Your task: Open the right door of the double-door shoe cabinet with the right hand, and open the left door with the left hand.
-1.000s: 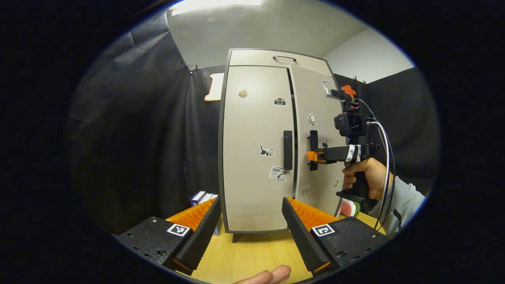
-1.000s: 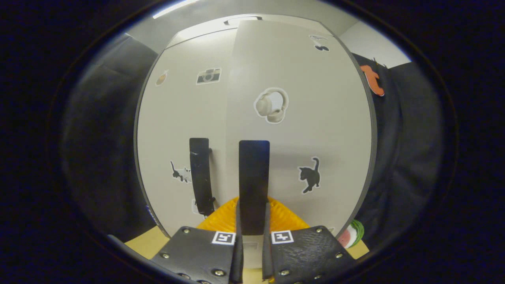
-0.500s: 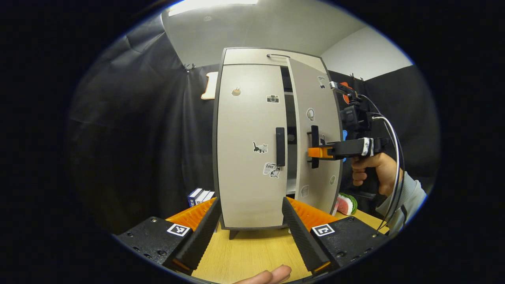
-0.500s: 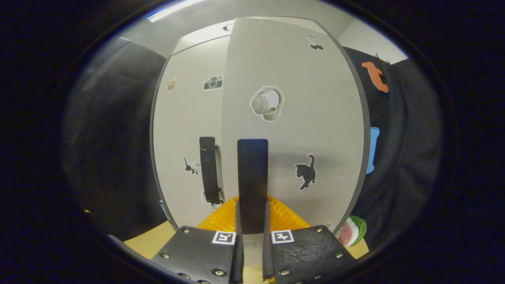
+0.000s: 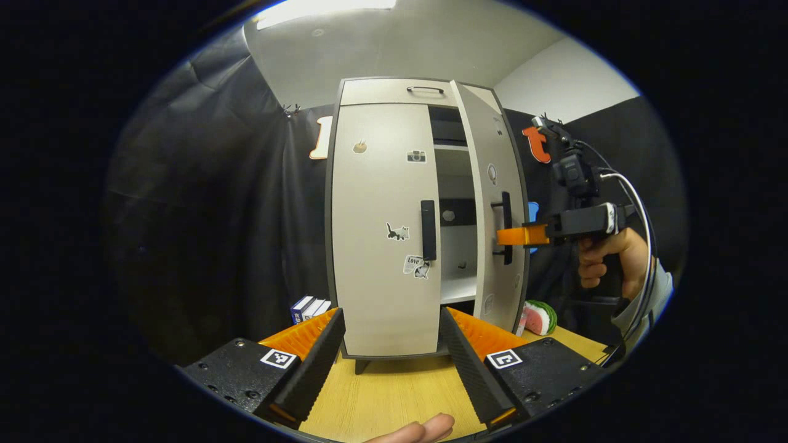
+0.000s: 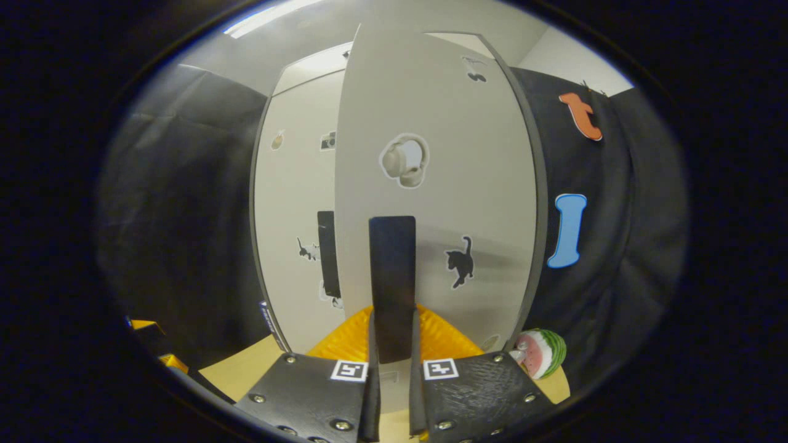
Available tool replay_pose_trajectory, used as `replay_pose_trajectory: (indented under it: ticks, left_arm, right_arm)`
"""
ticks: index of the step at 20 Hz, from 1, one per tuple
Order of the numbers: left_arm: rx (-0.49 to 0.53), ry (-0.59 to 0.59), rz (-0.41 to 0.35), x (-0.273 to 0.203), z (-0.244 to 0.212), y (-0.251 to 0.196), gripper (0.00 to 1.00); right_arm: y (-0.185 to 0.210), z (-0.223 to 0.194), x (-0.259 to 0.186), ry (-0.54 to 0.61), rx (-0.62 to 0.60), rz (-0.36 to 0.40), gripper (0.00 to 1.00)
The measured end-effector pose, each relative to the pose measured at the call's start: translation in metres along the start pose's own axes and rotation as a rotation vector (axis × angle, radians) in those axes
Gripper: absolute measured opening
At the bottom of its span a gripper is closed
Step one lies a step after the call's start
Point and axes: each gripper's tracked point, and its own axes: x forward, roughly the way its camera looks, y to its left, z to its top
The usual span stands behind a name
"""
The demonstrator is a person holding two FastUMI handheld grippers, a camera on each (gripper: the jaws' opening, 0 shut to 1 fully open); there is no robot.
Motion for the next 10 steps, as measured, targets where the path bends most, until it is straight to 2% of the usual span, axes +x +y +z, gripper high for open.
replay_pose_trajectory:
  ticks: [10]
  left_arm:
    - [-0.024,0.013,-0.033,0.004,-0.01,-0.023,0.96]
  right_arm:
    - [-0.01,0.0,-0.012,-0.014,0.023,0.012,0.18]
